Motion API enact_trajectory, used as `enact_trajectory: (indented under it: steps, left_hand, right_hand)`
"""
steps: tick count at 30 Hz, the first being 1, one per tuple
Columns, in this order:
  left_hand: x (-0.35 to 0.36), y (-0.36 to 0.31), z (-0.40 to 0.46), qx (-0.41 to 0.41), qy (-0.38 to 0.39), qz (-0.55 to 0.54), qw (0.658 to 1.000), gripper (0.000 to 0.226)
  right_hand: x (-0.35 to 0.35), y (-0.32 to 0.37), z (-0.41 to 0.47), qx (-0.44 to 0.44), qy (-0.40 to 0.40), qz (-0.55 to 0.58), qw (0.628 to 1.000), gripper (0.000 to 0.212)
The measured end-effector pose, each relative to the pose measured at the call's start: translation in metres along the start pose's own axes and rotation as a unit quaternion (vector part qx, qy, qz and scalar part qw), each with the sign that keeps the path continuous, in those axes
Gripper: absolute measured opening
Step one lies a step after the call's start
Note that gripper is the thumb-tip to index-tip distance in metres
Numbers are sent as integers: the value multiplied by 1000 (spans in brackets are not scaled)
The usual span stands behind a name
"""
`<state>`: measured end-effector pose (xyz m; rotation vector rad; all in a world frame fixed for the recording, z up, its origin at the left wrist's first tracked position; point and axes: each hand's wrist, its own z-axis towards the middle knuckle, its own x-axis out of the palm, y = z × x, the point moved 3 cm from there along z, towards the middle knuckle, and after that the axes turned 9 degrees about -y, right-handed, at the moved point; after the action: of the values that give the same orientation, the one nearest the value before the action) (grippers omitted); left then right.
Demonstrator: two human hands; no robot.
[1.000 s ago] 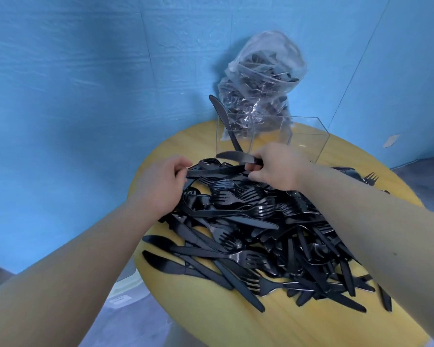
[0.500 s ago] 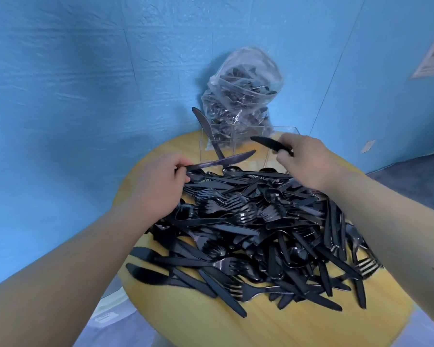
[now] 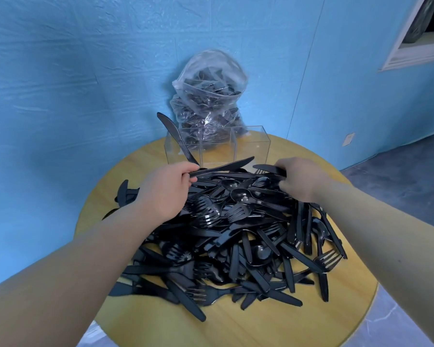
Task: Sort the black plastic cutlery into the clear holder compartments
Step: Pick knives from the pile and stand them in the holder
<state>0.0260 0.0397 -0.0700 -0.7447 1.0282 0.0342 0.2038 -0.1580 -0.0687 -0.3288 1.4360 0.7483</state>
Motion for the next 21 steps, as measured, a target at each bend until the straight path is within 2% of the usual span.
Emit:
enact_trajectory:
  steps: [3, 6, 8, 10, 12, 15, 18, 21]
  left_hand:
    - [4, -6, 1, 14, -3, 10, 1000, 37]
    - [8, -9, 0, 13, -9, 13, 1000, 37]
    - [11, -12, -2, 15, -6, 8, 1000, 37]
    - [14, -14, -3, 17, 0, 6, 1000, 37]
    - [16, -14, -4, 14, 3, 5, 1000, 37]
    - [17, -13, -5, 4, 2, 0, 1000, 38]
    - [16, -11, -4, -6, -2, 2, 1000, 39]
    - [16, -10, -4, -2, -6, 5, 1000, 38]
  right_hand:
    - [0, -4, -2, -8, -38, 20, 999, 7]
    - [-10, -4, -9, -1, -67, 114, 991, 5]
    - [-16, 0, -17, -11, -21, 190, 981, 13]
    - [-18, 6, -26, -28, 39, 222, 974, 15]
    - [-14, 8, -29, -46, 59, 169, 983, 21]
    - [-5, 3, -23, -41, 28, 78, 996, 20]
    - [3, -1, -18, -24, 27, 59, 998, 7]
    - [4, -9, -16, -15, 17, 60, 998, 9]
